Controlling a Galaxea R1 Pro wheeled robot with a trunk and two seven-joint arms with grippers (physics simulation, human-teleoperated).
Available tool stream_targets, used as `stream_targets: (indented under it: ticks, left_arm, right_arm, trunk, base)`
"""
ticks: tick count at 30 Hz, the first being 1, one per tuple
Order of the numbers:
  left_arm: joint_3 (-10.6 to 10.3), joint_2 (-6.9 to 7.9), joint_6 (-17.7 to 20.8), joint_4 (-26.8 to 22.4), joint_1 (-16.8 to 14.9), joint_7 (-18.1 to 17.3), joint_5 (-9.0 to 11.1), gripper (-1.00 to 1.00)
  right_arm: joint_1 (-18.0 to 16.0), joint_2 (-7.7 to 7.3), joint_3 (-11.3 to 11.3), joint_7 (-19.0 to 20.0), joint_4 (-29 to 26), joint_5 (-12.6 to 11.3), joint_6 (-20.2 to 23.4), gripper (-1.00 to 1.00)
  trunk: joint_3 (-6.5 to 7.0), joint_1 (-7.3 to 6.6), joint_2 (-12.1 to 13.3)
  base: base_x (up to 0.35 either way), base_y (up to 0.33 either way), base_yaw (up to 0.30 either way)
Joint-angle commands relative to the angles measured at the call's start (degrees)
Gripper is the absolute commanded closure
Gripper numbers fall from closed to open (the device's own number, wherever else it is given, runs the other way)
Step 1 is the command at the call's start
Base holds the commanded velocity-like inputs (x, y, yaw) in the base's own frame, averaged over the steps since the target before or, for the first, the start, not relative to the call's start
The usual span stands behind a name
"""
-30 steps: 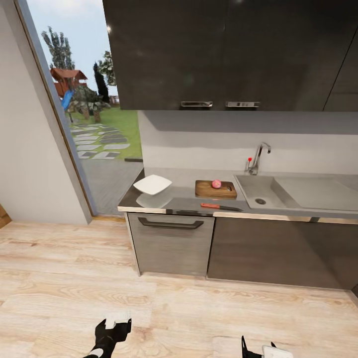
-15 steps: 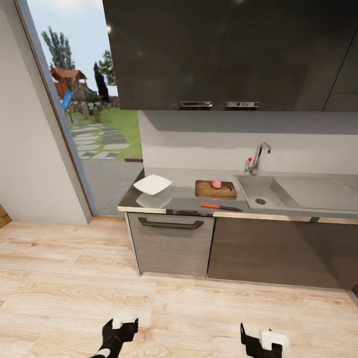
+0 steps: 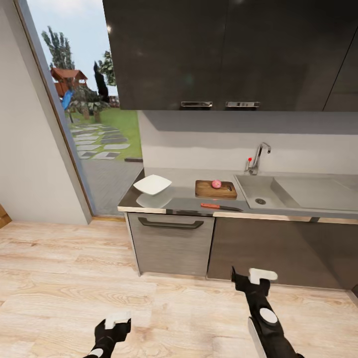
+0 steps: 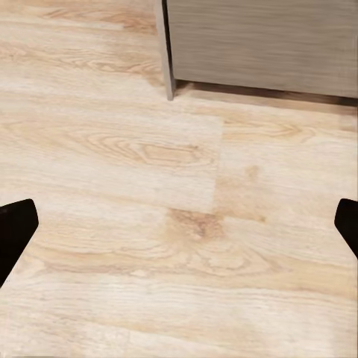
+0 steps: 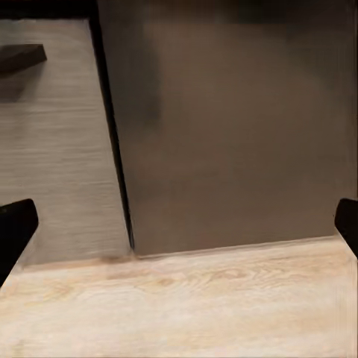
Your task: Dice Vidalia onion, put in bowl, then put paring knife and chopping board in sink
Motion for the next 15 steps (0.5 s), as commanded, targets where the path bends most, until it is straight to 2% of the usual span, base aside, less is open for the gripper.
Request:
stream_targets:
  ticks: [1, 4, 6, 13, 15]
  left_arm:
    - [-0.5, 0.16, -0.3, 0.3, -0.1, 0.2, 0.3, -1.00]
    - [-0.5, 0.85, 0.1, 0.3, -0.1, 0.2, 0.3, -1.00]
    - [-0.5, 1.88, 1.1, 0.3, -0.1, 0.0, 0.3, -1.00]
    - [-0.5, 3.18, 2.6, 0.3, -0.1, -0.2, 0.3, -1.00]
    - [-0.5, 3.45, 2.6, 0.4, -0.1, -0.2, 0.3, -1.00]
  right_arm:
    - [-0.2, 0.09, 1.0, -0.6, -3.7, 0.0, 3.1, -1.00]
    - [-0.9, 0.23, 2.6, -1.7, -10.3, 0.0, 7.8, -1.00]
    - [-2.8, 0.65, 3.4, -2.7, -14.7, 0.0, 11.8, -1.00]
    - [-8.8, 2.28, 3.9, -5.4, -17.8, 0.0, 18.5, -1.00]
    - [-9.3, 2.54, 3.9, -6.3, -17.9, 0.0, 19.0, -1.00]
  trunk:
    - [-0.09, 0.02, -0.1]
    - [-0.09, 0.02, -0.1]
    - [-0.09, 0.02, -0.1]
    - [-0.09, 0.02, -0.1]
    - [-0.09, 0.02, -0.1]
  base:
    - [0.000, 0.000, 0.000]
    - [0.000, 0.000, 0.000]
    - [0.000, 0.000, 0.000]
    - [0.000, 0.000, 0.000]
    - [0.000, 0.000, 0.000]
